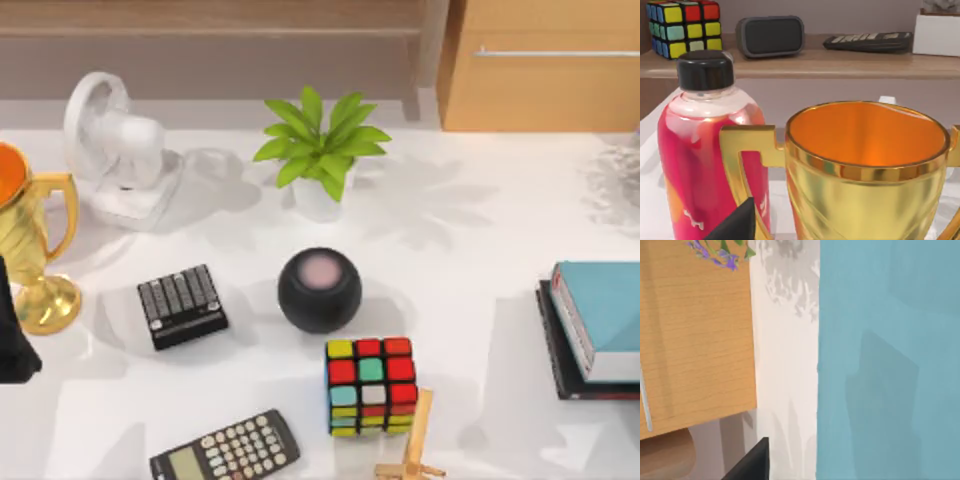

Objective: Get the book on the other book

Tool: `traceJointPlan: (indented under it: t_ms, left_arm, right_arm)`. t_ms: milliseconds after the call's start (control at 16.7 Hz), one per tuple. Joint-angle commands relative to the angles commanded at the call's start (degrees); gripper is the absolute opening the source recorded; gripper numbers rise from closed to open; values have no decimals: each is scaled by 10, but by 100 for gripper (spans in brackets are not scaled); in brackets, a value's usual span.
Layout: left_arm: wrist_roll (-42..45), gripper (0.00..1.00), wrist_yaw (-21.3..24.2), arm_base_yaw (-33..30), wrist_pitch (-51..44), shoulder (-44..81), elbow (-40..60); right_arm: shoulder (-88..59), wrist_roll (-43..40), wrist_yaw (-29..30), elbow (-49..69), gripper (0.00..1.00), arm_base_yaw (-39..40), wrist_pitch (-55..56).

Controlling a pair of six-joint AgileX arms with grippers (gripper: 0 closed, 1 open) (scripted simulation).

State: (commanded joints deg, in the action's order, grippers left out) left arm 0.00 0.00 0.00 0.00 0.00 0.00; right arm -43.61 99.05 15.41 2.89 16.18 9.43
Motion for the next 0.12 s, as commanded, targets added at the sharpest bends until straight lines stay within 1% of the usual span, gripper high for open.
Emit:
traceJointPlan:
  t_ms: [120]
  left_arm:
    - [0, 100, 0, 0, 0, 0, 0]
  right_arm:
    - [0, 0, 0, 0, 100, 0, 0]
